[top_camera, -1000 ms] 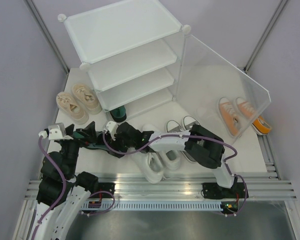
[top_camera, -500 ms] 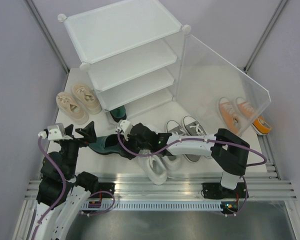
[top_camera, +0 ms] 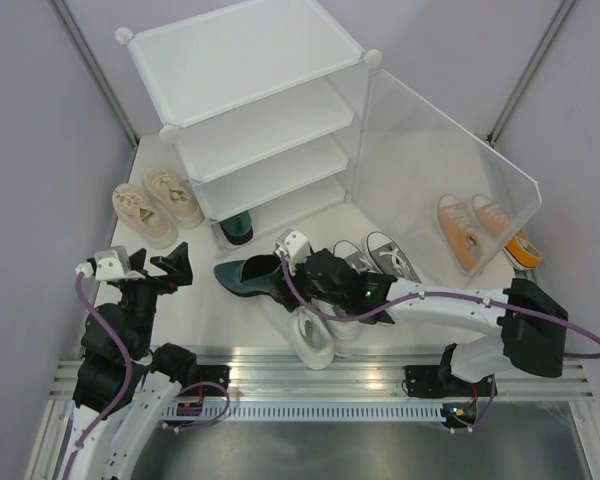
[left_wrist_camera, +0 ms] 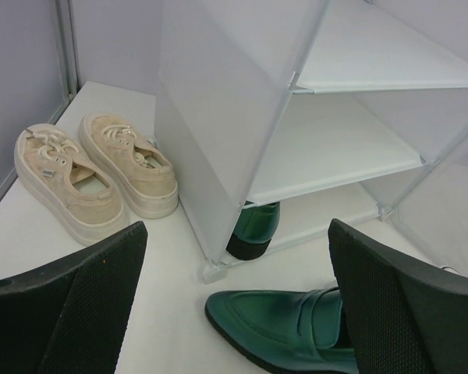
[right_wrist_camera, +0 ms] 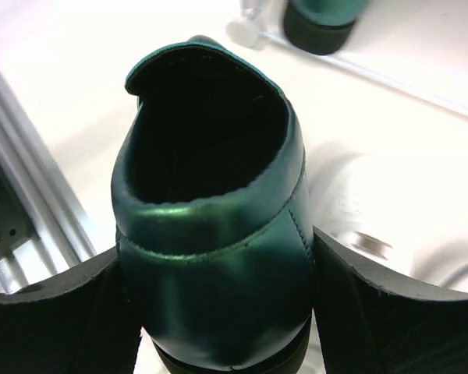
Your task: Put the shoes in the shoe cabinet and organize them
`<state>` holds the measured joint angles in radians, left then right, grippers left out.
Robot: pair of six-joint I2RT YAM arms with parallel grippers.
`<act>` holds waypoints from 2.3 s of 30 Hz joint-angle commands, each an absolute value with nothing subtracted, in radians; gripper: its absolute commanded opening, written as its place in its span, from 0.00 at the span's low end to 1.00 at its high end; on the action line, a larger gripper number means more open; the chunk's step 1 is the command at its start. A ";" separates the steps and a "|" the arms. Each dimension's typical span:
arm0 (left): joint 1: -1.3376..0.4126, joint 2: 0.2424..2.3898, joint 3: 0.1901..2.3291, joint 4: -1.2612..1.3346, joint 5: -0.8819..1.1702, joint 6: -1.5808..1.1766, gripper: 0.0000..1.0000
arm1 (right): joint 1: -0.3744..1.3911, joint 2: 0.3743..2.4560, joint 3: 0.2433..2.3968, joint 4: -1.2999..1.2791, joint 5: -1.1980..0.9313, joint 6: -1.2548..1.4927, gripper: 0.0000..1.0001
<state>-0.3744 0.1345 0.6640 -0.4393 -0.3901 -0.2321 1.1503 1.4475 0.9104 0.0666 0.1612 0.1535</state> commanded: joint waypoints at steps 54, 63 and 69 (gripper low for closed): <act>-0.371 0.138 0.660 -0.420 -0.379 -0.229 1.00 | 1.155 1.232 0.604 0.383 0.604 -0.158 0.01; -0.371 0.135 0.660 -0.420 -0.377 -0.229 1.00 | 1.068 1.284 0.681 0.361 0.583 0.024 0.01; -0.371 0.137 0.661 -0.419 -0.379 -0.229 0.99 | 0.985 1.266 0.690 0.383 0.460 0.135 0.01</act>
